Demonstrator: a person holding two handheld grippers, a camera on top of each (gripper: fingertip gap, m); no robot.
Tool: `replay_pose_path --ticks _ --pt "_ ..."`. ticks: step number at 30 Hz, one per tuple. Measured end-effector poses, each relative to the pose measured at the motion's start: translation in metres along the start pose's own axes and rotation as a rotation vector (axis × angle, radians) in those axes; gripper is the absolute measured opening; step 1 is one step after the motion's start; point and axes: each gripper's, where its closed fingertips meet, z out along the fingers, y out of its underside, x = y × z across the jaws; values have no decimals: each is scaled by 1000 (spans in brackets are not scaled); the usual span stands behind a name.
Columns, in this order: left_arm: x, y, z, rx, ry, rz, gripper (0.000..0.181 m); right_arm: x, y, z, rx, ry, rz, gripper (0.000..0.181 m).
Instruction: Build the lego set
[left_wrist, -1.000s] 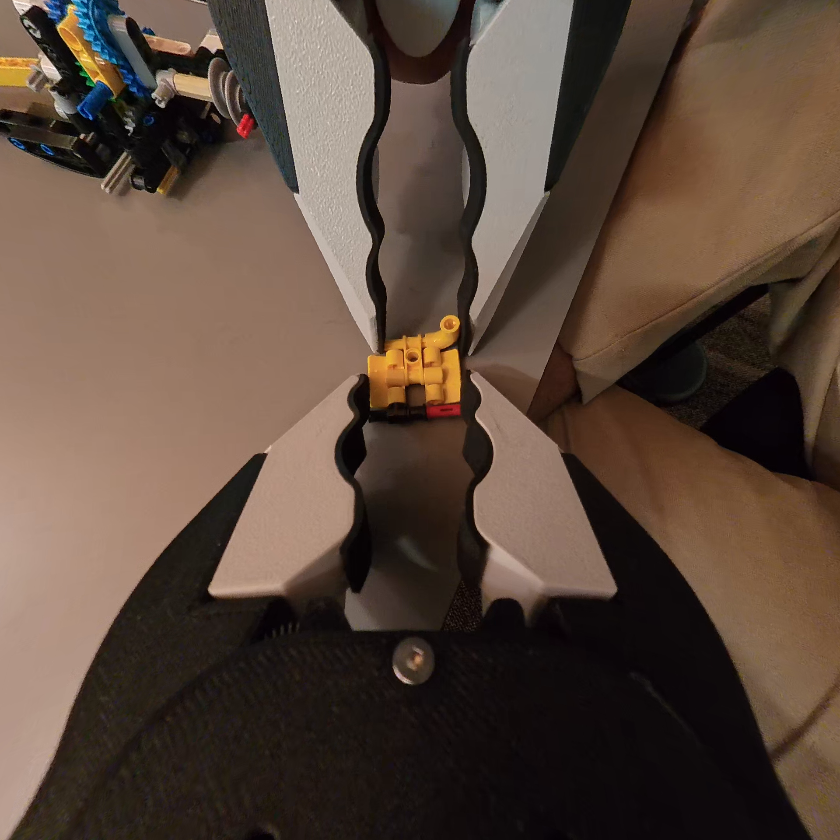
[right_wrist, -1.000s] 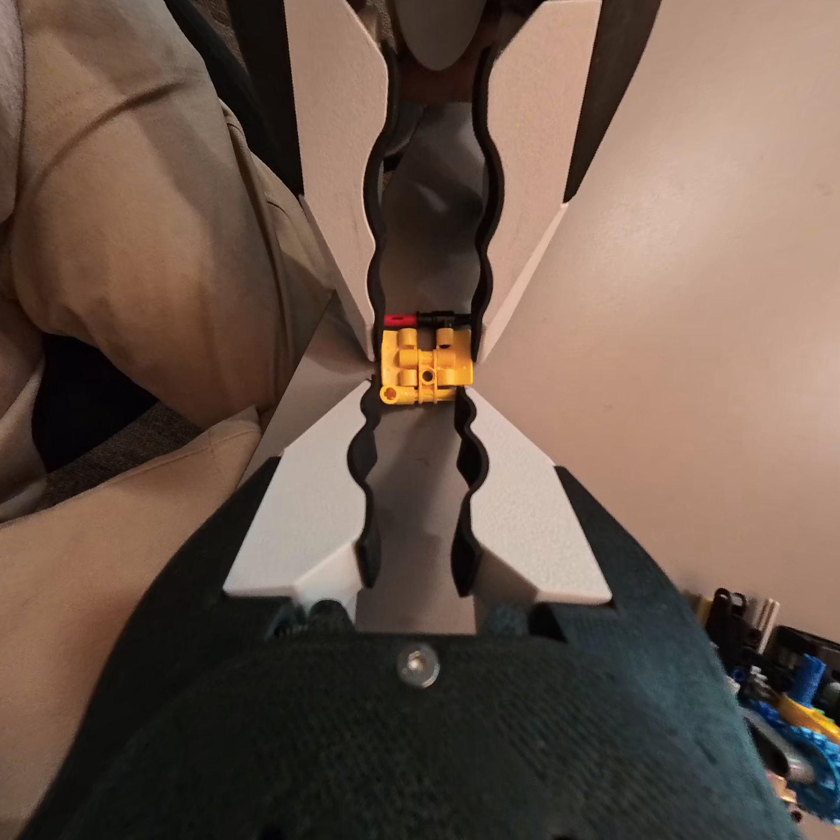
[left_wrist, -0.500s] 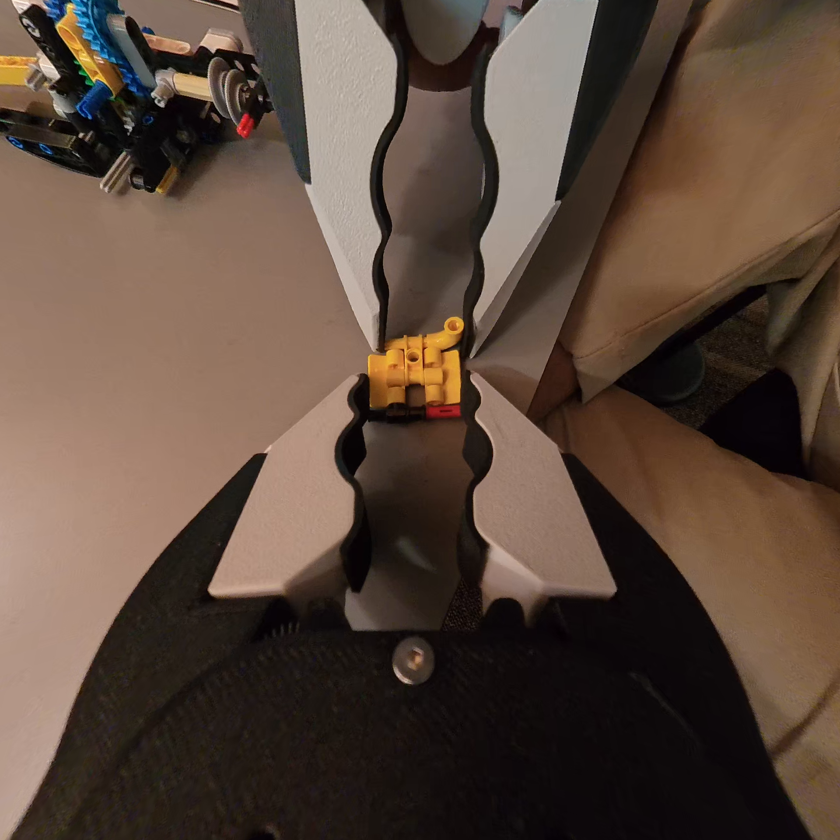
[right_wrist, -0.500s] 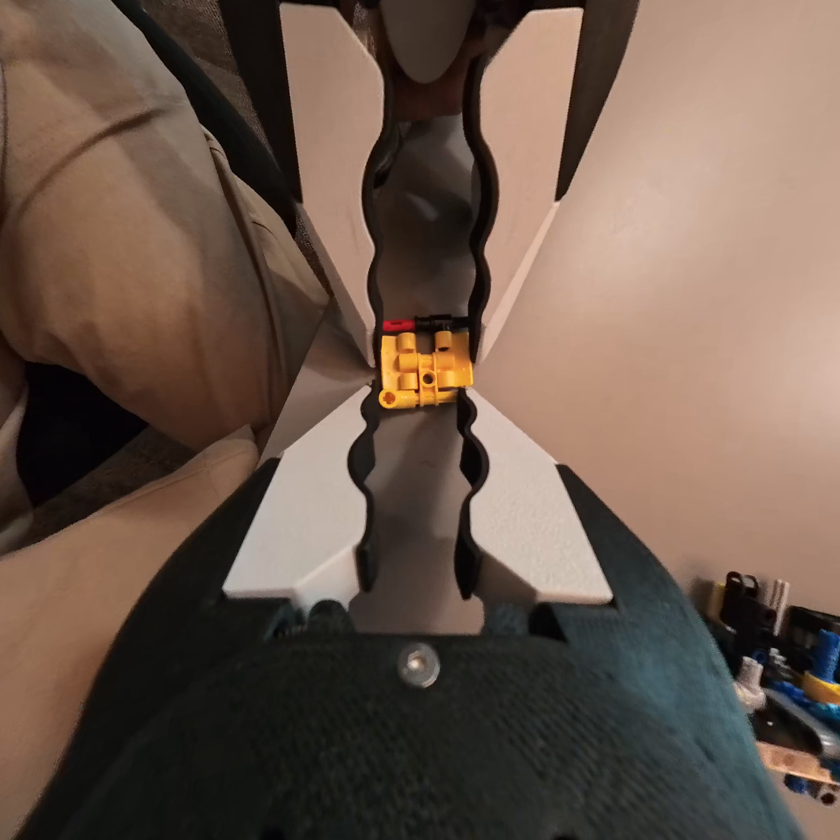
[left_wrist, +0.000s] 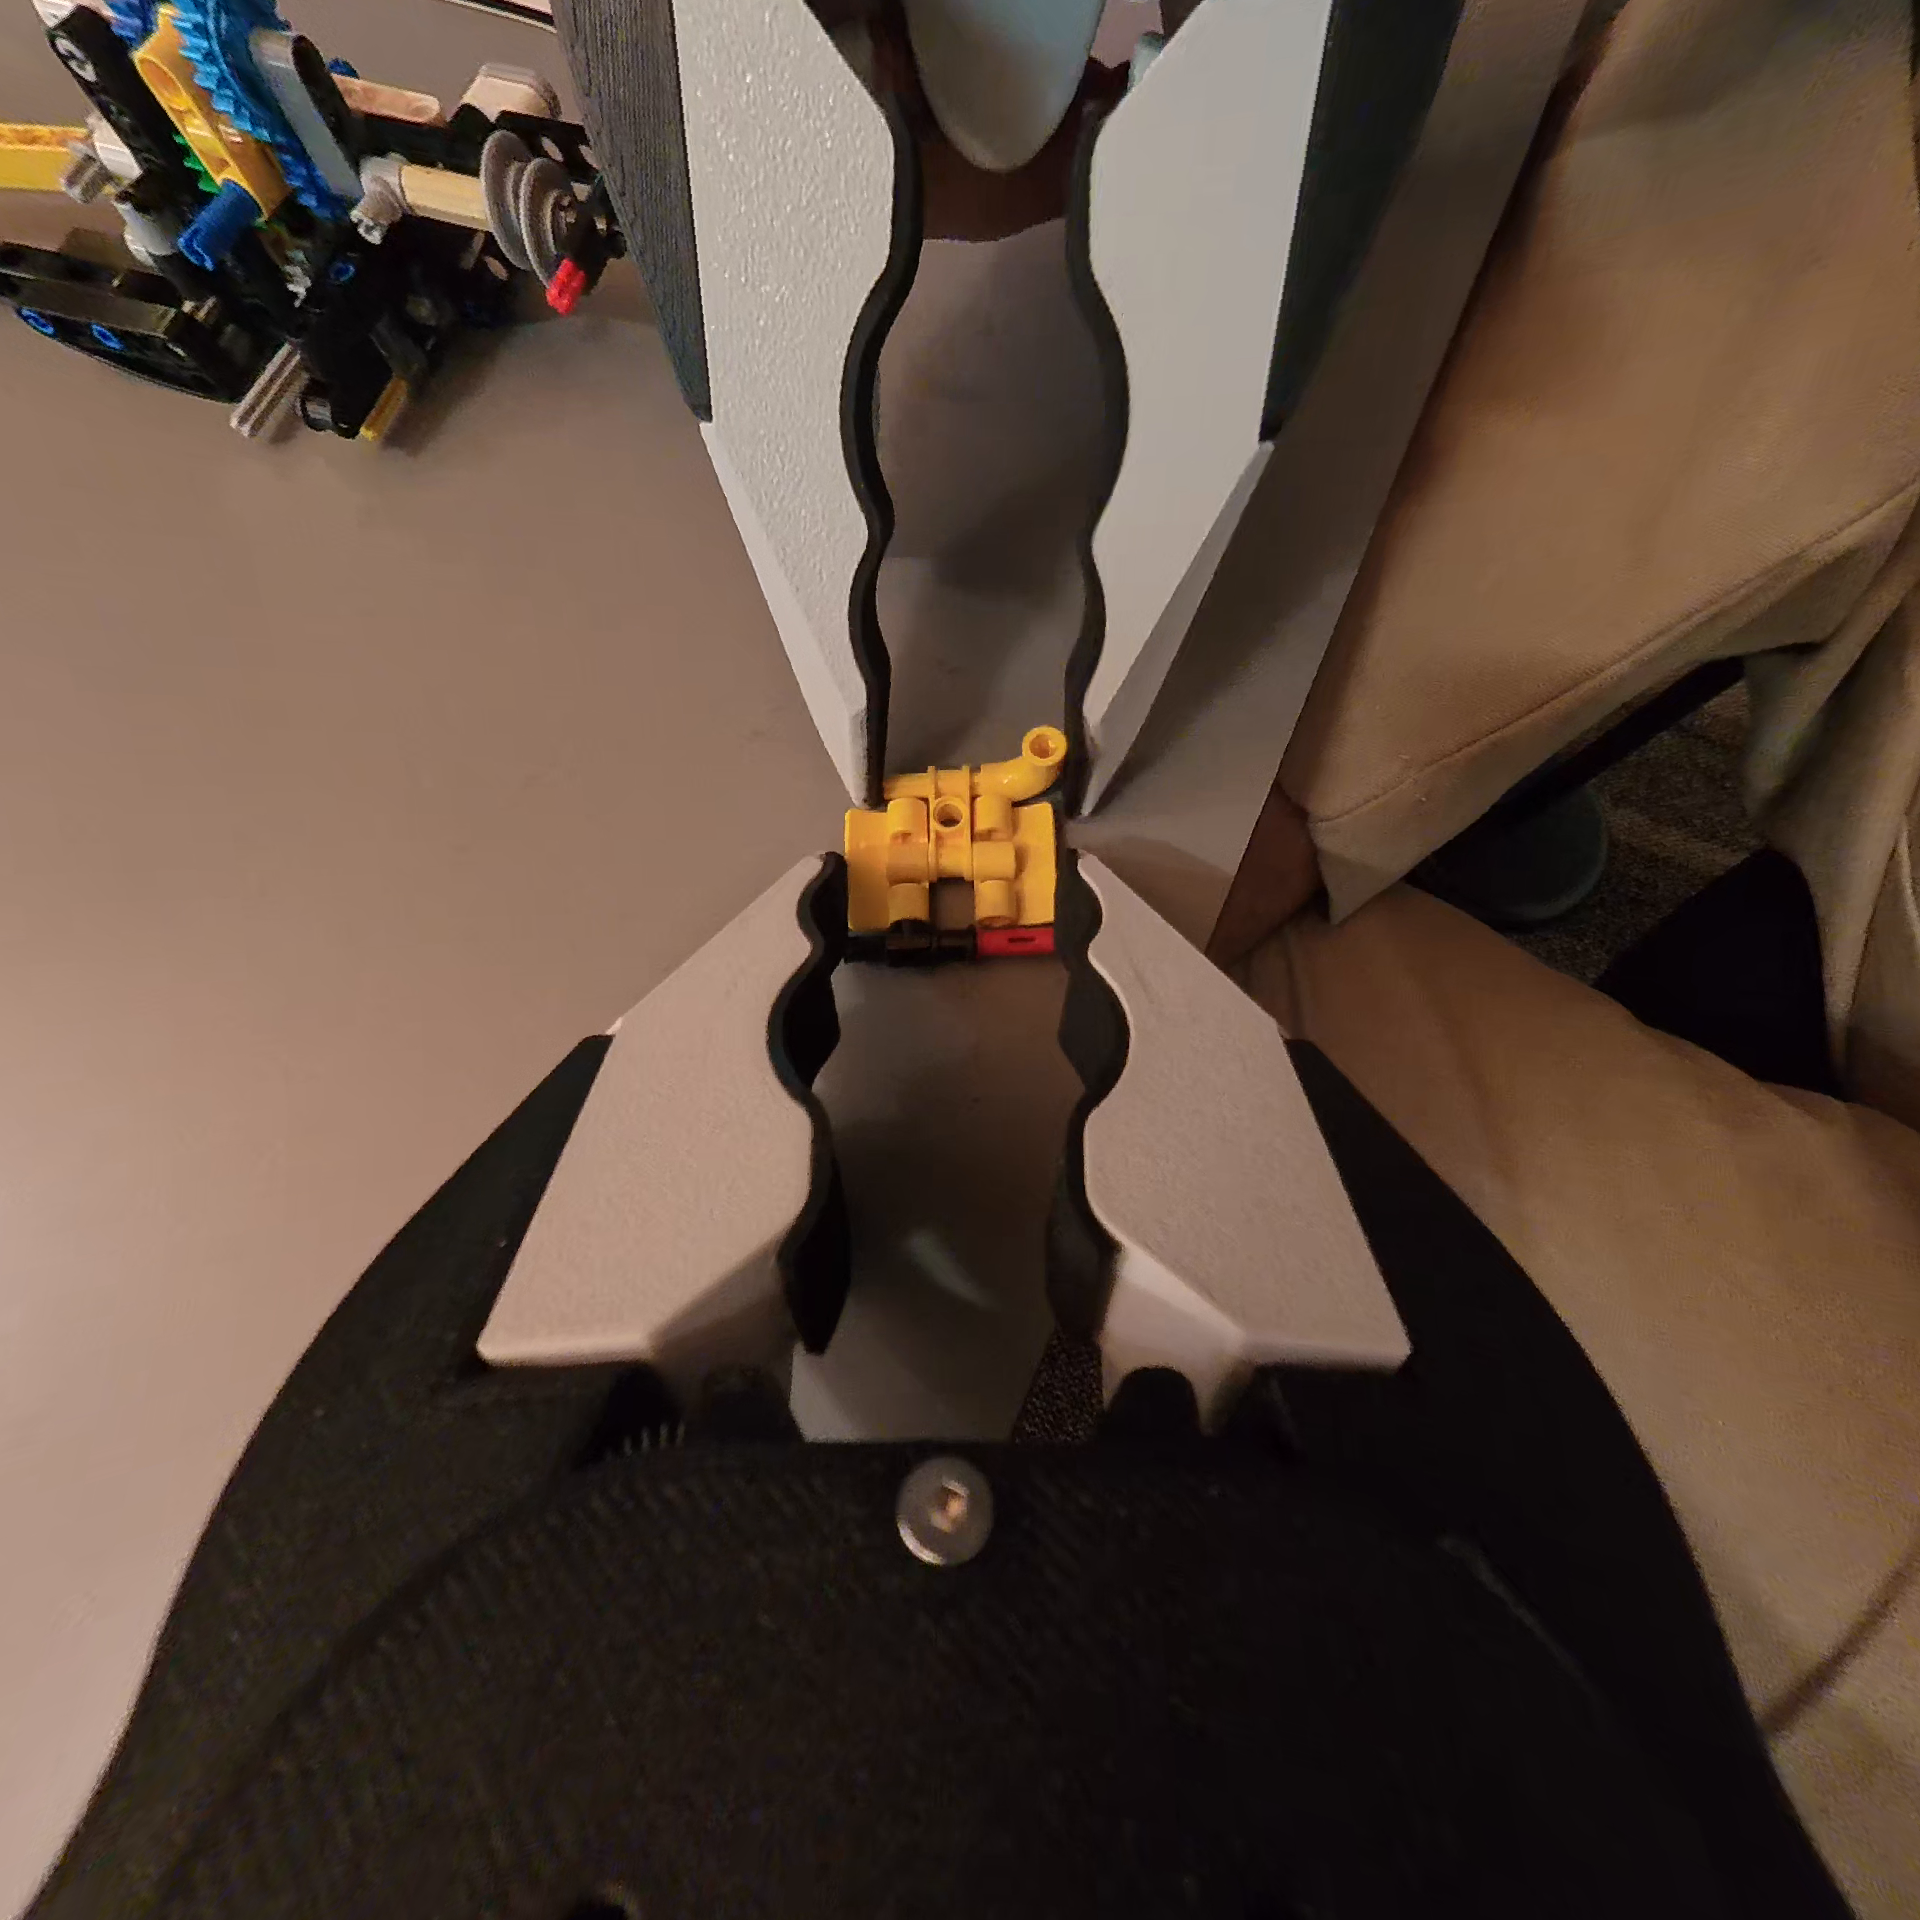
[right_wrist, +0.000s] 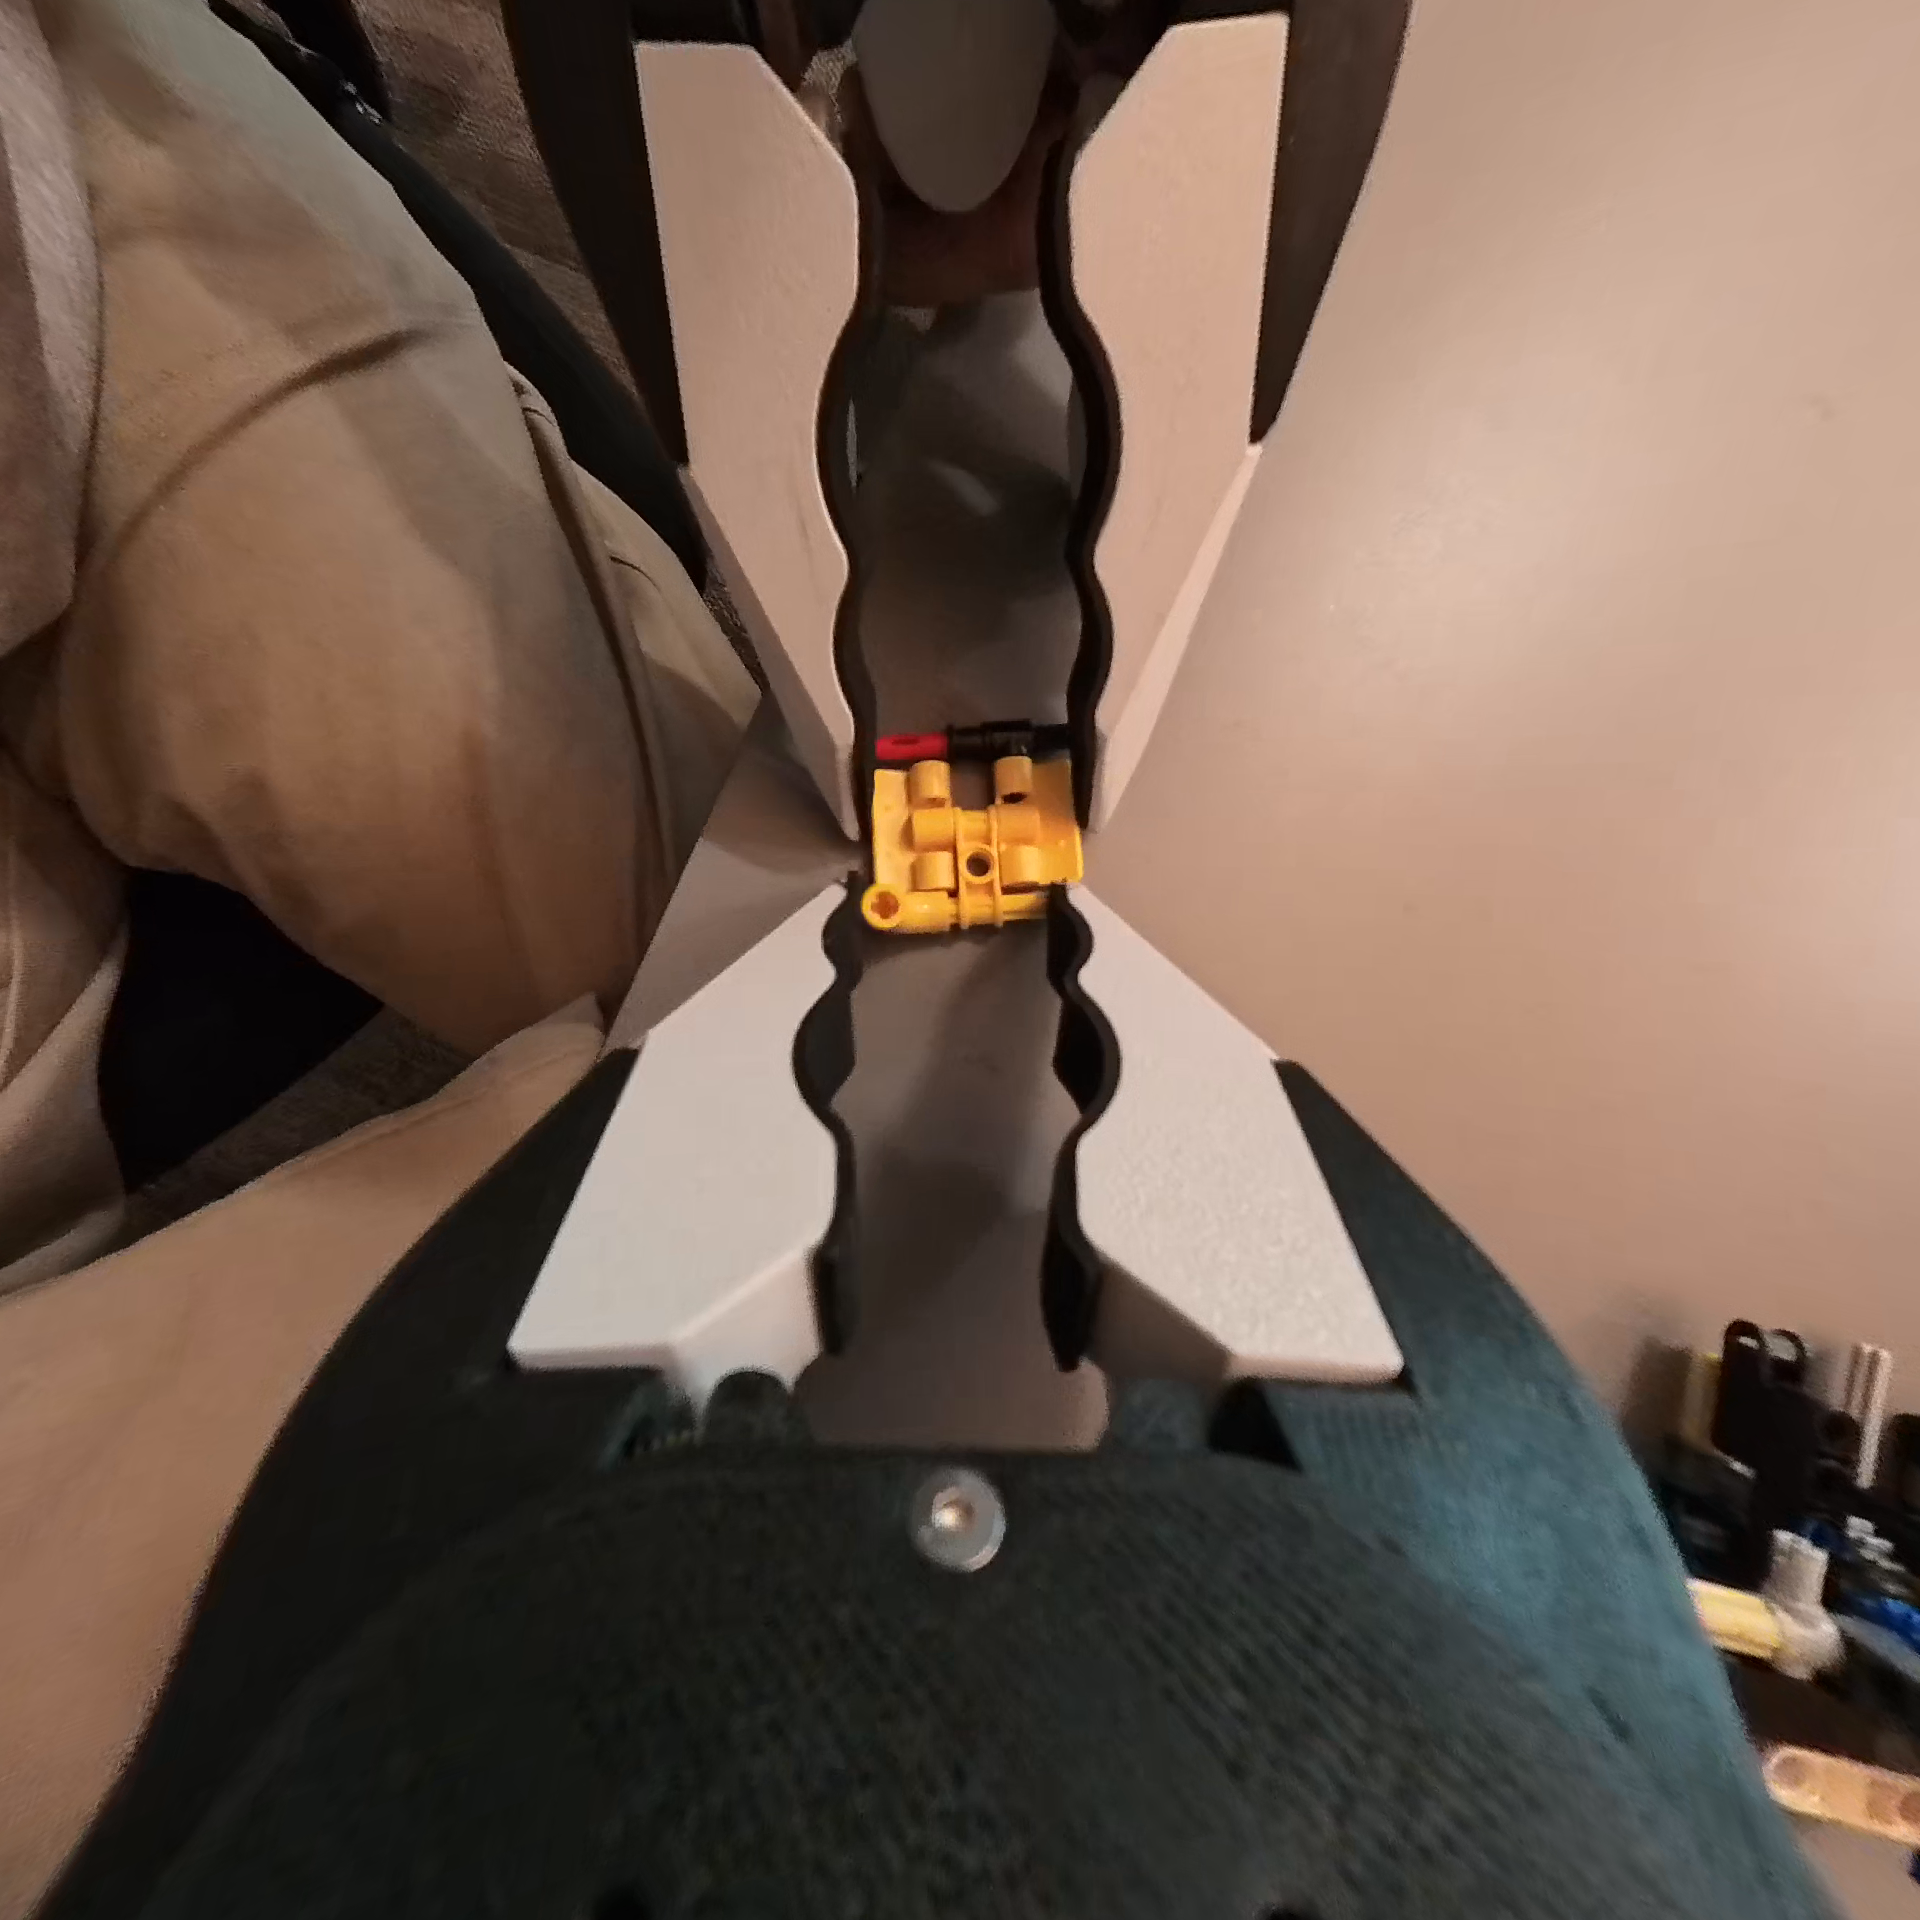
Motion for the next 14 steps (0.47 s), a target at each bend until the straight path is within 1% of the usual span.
replay_pose_path --ticks 4,8,14 --pt "0 0 0 2 0 -2 41 0 0 0 24 -3 22 36" --pt "0 0 0 4 3 -5 41 -4 -1 -1 64 -9 36 44" --pt "1 0 0 2 9 0 41 -2 0 0 74 20 -8 35"
